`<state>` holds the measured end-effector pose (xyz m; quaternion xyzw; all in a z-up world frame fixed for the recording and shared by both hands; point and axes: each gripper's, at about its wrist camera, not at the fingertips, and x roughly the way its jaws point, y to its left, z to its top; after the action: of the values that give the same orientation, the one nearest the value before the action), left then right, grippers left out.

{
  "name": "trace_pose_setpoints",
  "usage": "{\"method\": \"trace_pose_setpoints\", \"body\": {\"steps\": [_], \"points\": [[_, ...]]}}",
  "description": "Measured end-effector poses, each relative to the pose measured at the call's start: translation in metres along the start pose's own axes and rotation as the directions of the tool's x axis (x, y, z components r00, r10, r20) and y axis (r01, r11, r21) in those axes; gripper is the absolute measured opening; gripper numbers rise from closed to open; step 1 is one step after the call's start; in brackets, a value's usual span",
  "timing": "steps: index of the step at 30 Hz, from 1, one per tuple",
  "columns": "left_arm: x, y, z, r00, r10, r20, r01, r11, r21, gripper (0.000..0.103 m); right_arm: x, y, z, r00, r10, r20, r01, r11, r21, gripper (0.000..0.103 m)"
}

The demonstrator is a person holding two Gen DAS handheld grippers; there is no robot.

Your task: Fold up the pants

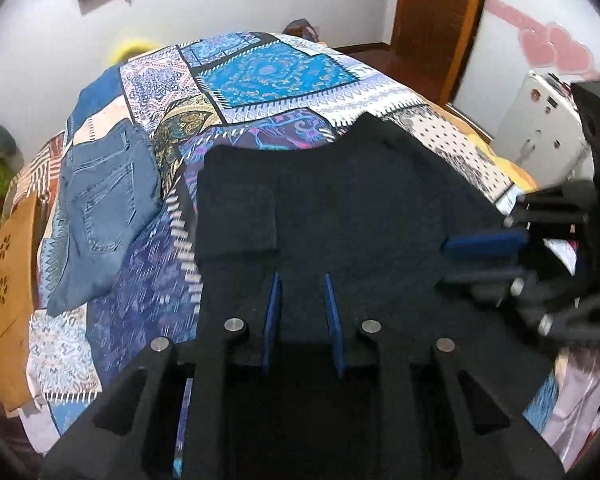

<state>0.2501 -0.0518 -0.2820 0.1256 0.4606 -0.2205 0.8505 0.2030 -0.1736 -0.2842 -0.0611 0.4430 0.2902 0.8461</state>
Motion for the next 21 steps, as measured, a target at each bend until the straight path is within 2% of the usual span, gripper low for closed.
{"method": "trace_pose_setpoints", "body": {"steps": [5,7,8,10,12,15,19,21], "points": [[-0.025,-0.002,-0.029,0.997,0.065,0.034,-0.065,0.998,0.003,0.024,-0.027,-0.001,-0.027,0.999,-0.027,0.021,0.026,0.999,0.036,0.022],[-0.031,0.002,-0.042,0.995,0.099,0.01,-0.098,0.995,-0.015,0.032,-0.036,-0.001,-0.038,0.998,-0.051,0.03,0.049,0.997,0.058,0.022],[-0.033,0.005,-0.048,0.995,0.095,0.009,-0.095,0.995,-0.035,0.034,-0.041,-0.002,-0.044,0.997,-0.06,0.038,0.057,0.995,0.077,0.022],[-0.039,0.015,-0.063,0.995,0.097,0.013,-0.095,0.992,-0.088,0.044,-0.049,-0.004,-0.053,0.997,-0.057,0.053,0.051,0.992,0.12,0.022],[-0.046,0.023,-0.073,0.994,0.109,0.005,-0.108,0.986,-0.125,0.048,-0.056,-0.005,-0.057,0.995,-0.076,0.061,0.067,0.988,0.14,0.022],[-0.052,0.036,-0.085,0.994,0.11,0.002,-0.108,0.978,-0.18,0.049,-0.063,-0.005,-0.064,0.991,-0.118,0.062,0.108,0.983,0.152,0.028],[-0.057,0.04,-0.091,0.989,0.149,-0.013,-0.149,0.973,-0.175,0.05,-0.069,-0.017,-0.071,0.99,-0.129,0.058,0.115,0.975,0.19,0.035],[-0.062,0.041,-0.093,0.973,0.229,-0.025,-0.23,0.962,-0.149,0.049,-0.075,-0.022,-0.074,0.983,-0.175,0.046,0.163,0.967,0.195,0.036]]}}
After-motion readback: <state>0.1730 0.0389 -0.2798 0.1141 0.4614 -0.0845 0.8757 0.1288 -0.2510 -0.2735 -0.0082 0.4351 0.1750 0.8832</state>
